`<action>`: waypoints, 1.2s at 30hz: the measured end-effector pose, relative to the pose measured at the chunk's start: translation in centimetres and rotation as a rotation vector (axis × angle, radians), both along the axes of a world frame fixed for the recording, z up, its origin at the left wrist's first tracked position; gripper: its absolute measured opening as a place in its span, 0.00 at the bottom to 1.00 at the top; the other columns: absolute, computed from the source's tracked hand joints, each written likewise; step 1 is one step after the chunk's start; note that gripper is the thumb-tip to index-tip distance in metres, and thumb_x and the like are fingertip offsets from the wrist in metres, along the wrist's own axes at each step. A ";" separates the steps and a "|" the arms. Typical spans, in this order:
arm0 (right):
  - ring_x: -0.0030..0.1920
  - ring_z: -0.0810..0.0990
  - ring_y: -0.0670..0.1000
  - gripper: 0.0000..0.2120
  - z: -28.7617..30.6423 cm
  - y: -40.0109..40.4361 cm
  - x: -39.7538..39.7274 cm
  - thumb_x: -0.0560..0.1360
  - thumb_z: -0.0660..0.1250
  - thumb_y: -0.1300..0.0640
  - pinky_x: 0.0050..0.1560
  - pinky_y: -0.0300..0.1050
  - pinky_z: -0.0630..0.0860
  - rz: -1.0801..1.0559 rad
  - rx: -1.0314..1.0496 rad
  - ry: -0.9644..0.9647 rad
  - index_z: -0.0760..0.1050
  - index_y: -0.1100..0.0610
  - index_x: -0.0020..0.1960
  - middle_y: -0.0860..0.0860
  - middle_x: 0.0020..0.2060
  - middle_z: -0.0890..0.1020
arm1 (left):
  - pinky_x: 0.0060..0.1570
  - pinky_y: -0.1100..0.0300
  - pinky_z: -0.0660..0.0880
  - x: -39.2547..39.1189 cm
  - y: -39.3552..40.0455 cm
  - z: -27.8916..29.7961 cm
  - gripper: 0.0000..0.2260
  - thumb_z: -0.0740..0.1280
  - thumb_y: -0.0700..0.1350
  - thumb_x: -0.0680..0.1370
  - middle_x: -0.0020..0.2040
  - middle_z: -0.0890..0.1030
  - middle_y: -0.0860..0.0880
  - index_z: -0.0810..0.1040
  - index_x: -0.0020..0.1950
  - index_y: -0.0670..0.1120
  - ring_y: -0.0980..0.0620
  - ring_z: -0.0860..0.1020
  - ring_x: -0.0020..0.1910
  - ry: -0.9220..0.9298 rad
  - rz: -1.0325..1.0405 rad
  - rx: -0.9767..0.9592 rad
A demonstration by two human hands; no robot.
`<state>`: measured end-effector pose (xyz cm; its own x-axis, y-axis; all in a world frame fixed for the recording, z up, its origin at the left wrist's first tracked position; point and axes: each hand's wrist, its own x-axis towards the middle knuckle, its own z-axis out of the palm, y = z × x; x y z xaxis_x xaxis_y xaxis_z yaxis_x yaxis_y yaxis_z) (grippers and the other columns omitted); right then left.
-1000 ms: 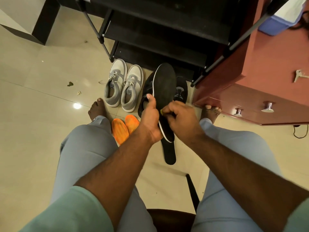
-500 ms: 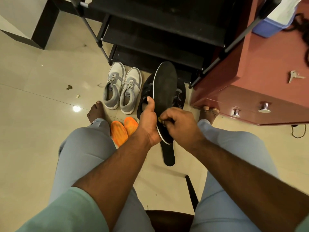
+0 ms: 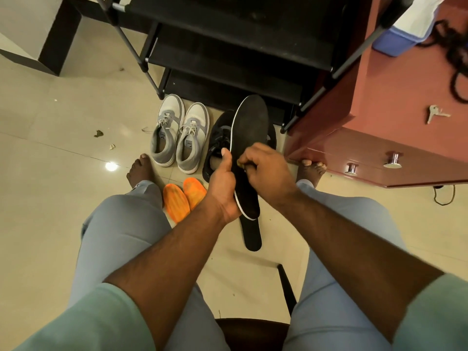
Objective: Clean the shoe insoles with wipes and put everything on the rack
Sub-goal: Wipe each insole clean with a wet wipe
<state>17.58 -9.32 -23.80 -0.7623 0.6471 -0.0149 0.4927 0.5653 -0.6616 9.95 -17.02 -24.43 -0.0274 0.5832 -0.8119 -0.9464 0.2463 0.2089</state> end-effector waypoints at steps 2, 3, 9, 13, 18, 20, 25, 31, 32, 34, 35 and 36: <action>0.43 0.78 0.53 0.08 -0.8 2.2 -1.0 0.70 0.64 0.71 0.44 0.43 0.74 -0.086 0.009 -0.051 0.79 0.62 0.43 0.55 0.42 0.79 | 0.43 0.55 0.79 0.2 0.2 -0.1 0.30 0.51 0.66 0.81 0.52 0.83 0.42 0.78 0.64 0.44 0.47 0.82 0.48 0.069 -0.045 0.018; 0.44 0.77 0.51 0.08 -1.1 3.2 -1.5 0.70 0.65 0.70 0.44 0.37 0.71 -0.131 -0.013 -0.070 0.79 0.61 0.43 0.54 0.42 0.79 | 0.38 0.57 0.77 0.0 0.3 -0.1 0.30 0.50 0.66 0.81 0.48 0.82 0.43 0.80 0.61 0.44 0.48 0.80 0.43 0.094 -0.062 0.019; 0.41 0.75 0.44 0.09 -0.6 4.1 -2.4 0.71 0.66 0.71 0.37 0.28 0.71 -0.114 -0.116 -0.058 0.79 0.58 0.43 0.49 0.41 0.77 | 0.41 0.55 0.75 -1.3 0.7 -0.6 0.31 0.50 0.66 0.81 0.47 0.82 0.42 0.80 0.60 0.44 0.47 0.80 0.42 0.116 -0.003 0.025; 0.40 0.74 0.45 0.08 0.5 0.1 0.4 0.70 0.66 0.72 0.39 0.31 0.69 0.003 -0.163 -0.085 0.80 0.61 0.42 0.51 0.39 0.78 | 0.40 0.54 0.81 -1.8 0.8 -0.3 0.31 0.48 0.65 0.81 0.48 0.85 0.41 0.80 0.58 0.43 0.45 0.85 0.45 0.079 0.049 0.057; 0.42 0.75 0.45 0.08 1.0 0.7 0.4 0.72 0.65 0.70 0.42 0.27 0.69 -0.088 -0.186 -0.100 0.80 0.60 0.44 0.49 0.40 0.78 | 0.44 0.49 0.82 -0.8 0.7 0.2 0.30 0.54 0.66 0.80 0.60 0.82 0.40 0.75 0.69 0.44 0.43 0.83 0.56 0.071 0.011 0.107; 0.44 0.77 0.47 0.08 1.2 0.9 -0.1 0.72 0.65 0.69 0.44 0.35 0.74 -0.138 -0.201 -0.098 0.79 0.58 0.44 0.50 0.42 0.80 | 0.47 0.46 0.80 -1.0 0.7 0.1 0.29 0.57 0.64 0.80 0.66 0.78 0.39 0.70 0.74 0.46 0.41 0.80 0.61 0.088 0.014 0.126; 0.41 0.80 0.49 0.11 2.4 -2.1 2.0 0.69 0.72 0.68 0.44 0.44 0.79 -0.098 -0.612 -0.084 0.77 0.53 0.37 0.49 0.37 0.81 | 0.46 0.53 0.81 -3.8 0.7 -1.0 0.31 0.57 0.66 0.79 0.50 0.81 0.42 0.74 0.68 0.42 0.47 0.81 0.47 0.153 0.140 0.030; 0.39 0.78 0.39 0.10 2.0 -3.8 1.3 0.70 0.71 0.68 0.41 0.32 0.75 -0.204 -0.513 0.055 0.79 0.54 0.39 0.42 0.35 0.79 | 0.44 0.59 0.77 -3.7 0.5 -0.6 0.27 0.58 0.62 0.81 0.44 0.79 0.45 0.76 0.63 0.40 0.51 0.77 0.41 0.175 0.263 0.108; 0.39 0.78 0.37 0.09 2.1 -4.1 1.2 0.70 0.71 0.69 0.40 0.28 0.73 -0.169 -0.478 0.062 0.80 0.56 0.40 0.40 0.35 0.78 | 0.44 0.59 0.76 -3.8 0.4 -0.5 0.26 0.57 0.62 0.81 0.44 0.79 0.45 0.77 0.62 0.40 0.51 0.77 0.41 0.175 0.268 0.118; 0.38 0.77 0.38 0.08 2.0 -3.7 1.4 0.70 0.69 0.70 0.40 0.29 0.73 -0.130 -0.369 0.047 0.80 0.58 0.41 0.42 0.35 0.78 | 0.45 0.59 0.76 -3.8 0.4 -0.2 0.25 0.58 0.60 0.82 0.43 0.79 0.45 0.77 0.61 0.40 0.51 0.77 0.40 0.160 0.282 0.132; 0.38 0.76 0.40 0.08 2.0 -3.3 1.4 0.71 0.69 0.70 0.40 0.32 0.75 -0.117 -0.289 0.028 0.80 0.59 0.41 0.45 0.36 0.78 | 0.46 0.59 0.75 -3.7 0.4 -0.2 0.25 0.58 0.60 0.82 0.43 0.79 0.45 0.77 0.62 0.40 0.51 0.77 0.41 0.155 0.289 0.130; 0.38 0.75 0.42 0.08 2.0 -3.0 1.4 0.70 0.68 0.71 0.41 0.37 0.77 -0.089 -0.219 0.017 0.80 0.60 0.41 0.49 0.37 0.79 | 0.47 0.59 0.75 -3.6 0.3 -0.2 0.25 0.58 0.60 0.82 0.43 0.79 0.45 0.77 0.63 0.40 0.51 0.77 0.41 0.155 0.291 0.125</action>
<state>18.97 -12.37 -21.83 -0.7036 0.6946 -0.1499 0.5219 0.3620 -0.7724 6.35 -16.68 -24.68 -0.3249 0.6274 -0.7077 -0.9277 -0.0661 0.3673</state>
